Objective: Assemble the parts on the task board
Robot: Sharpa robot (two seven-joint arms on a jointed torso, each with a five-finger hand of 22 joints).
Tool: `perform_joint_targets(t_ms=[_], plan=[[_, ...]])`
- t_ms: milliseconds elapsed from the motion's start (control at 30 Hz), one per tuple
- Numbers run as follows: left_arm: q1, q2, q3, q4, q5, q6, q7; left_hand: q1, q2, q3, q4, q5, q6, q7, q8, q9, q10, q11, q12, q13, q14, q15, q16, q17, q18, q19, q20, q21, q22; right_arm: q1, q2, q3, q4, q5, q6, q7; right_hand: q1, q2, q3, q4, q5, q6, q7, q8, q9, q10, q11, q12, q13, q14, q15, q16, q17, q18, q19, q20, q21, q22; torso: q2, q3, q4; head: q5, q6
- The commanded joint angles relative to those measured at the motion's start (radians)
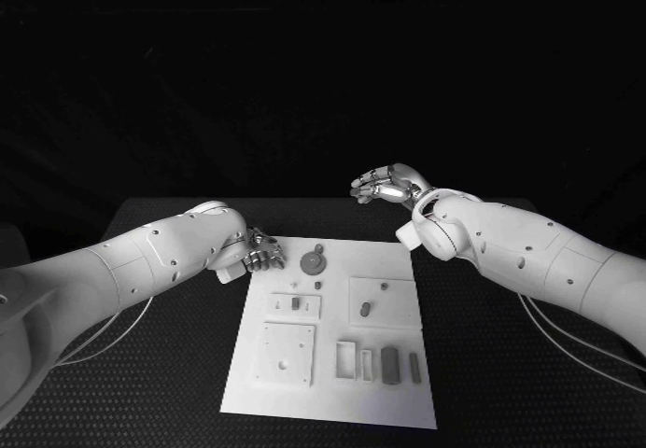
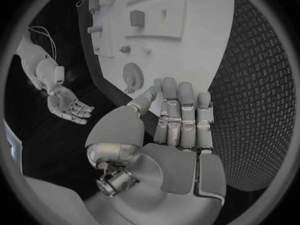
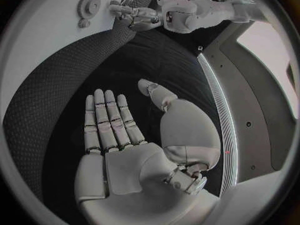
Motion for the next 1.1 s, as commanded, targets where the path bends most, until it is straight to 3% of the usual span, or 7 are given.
perform_joint_targets(t_ms=[33,200,567,800,967,1100], plan=[[0.0,-0.006,0.0,0.013,0.023,-0.01,0.009,0.015,0.001,0.004,-0.007,0.002,0.005,-0.002,0.007,0.05,0.023,-0.014,0.005,-0.001,0.011,-0.001,0.008,-0.001,-0.019,0.01,-0.106,0.007,-0.002,0.0,0.0,0.0,0.0,0.003,0.011,0.01,-0.005,0.006,-0.006,0.001,0.005,0.004,0.016,0.002,-0.002,0.006,-0.002,-0.004,0.0,-0.004,0.0,-0.001,-0.001,-0.011,0.001,-0.003,-0.006,0.001,0.0,0.0003,0.0008,0.0,0.0],[0.001,-0.034,0.001,0.056,0.023,-0.01,0.002,0.024,0.002,0.008,-0.016,0.003,0.006,-0.005,0.014,0.062,0.03,-0.017,0.008,-0.001,0.018,-0.004,0.011,-0.001,-0.018,0.014,-0.109,0.012,-0.003,0.0,-0.003,0.0,0.002,0.003,0.012,0.01,-0.005,0.006,-0.006,0.001,0.005,0.004,0.016,0.002,-0.002,0.006,-0.002,-0.005,0.0,-0.004,0.0,0.0,-0.001,-0.011,0.001,-0.003,-0.006,0.002,-0.001,0.0004,0.0008,0.0,0.0],[0.025,-0.144,0.002,0.232,-0.022,-0.076,0.01,0.033,-0.001,0.015,-0.027,0.004,0.007,-0.009,0.021,0.077,0.041,-0.021,0.01,-0.001,0.03,-0.009,0.016,-0.001,-0.016,0.022,-0.114,0.019,-0.007,0.0,-0.016,0.0,0.008,0.003,0.009,0.01,-0.005,0.005,-0.007,0.0,0.005,0.004,0.016,0.002,-0.002,0.006,-0.002,-0.006,0.0,-0.004,0.0,0.0,-0.001,-0.011,0.001,-0.004,-0.007,0.002,-0.001,-0.0003,0.0022,0.003,0.002],[0.036,-0.203,0.004,0.335,-0.061,-0.077,0.016,0.036,-0.005,0.019,-0.028,0.004,0.008,-0.011,0.024,0.084,0.049,-0.025,0.011,-0.003,0.04,-0.014,0.017,-0.002,-0.015,0.032,-0.118,0.026,-0.01,0.0,-0.018,0.0,0.009,0.003,0.009,0.01,-0.006,0.005,-0.007,0.0,0.005,0.004,0.016,0.002,-0.002,0.007,-0.002,-0.006,0.0,-0.004,0.0,0.0,-0.002,-0.011,0.001,-0.004,-0.007,0.003,-0.001,-0.0013,0.0024,0.007,0.0],[0.038,-0.218,0.003,0.376,-0.142,-0.078,-0.008,0.038,-0.007,0.022,-0.029,0.005,0.009,-0.014,0.026,0.088,0.056,-0.027,0.011,-0.004,0.048,-0.018,0.017,-0.004,-0.013,0.042,-0.121,0.03,-0.014,0.0,-0.015,0.0,0.007,0.003,0.01,0.009,-0.006,0.005,-0.008,0.0,0.005,0.004,0.016,0.002,-0.003,0.007,-0.001,-0.006,0.0,-0.004,0.0,0.0,-0.002,-0.011,0.001,-0.004,-0.007,0.003,-0.001,-0.0011,-0.0018,0.009,-0.002],[0.038,-0.215,-0.001,0.39,-0.216,-0.084,-0.037,0.039,-0.009,0.023,-0.03,0.005,0.01,-0.014,0.026,0.089,0.059,-0.028,0.011,-0.004,0.051,-0.019,0.017,-0.005,-0.013,0.044,-0.123,0.031,-0.016,-0.001,-0.017,0.0,0.005,0.003,0.02,0.003,-0.006,0.005,-0.008,0.0,0.005,0.004,0.016,0.002,-0.003,0.007,-0.001,-0.007,0.0,-0.004,0.0,0.0,-0.002,-0.011,0.001,-0.004,-0.008,0.003,0.0,-0.0017,-0.0009,0.008,-0.004]])
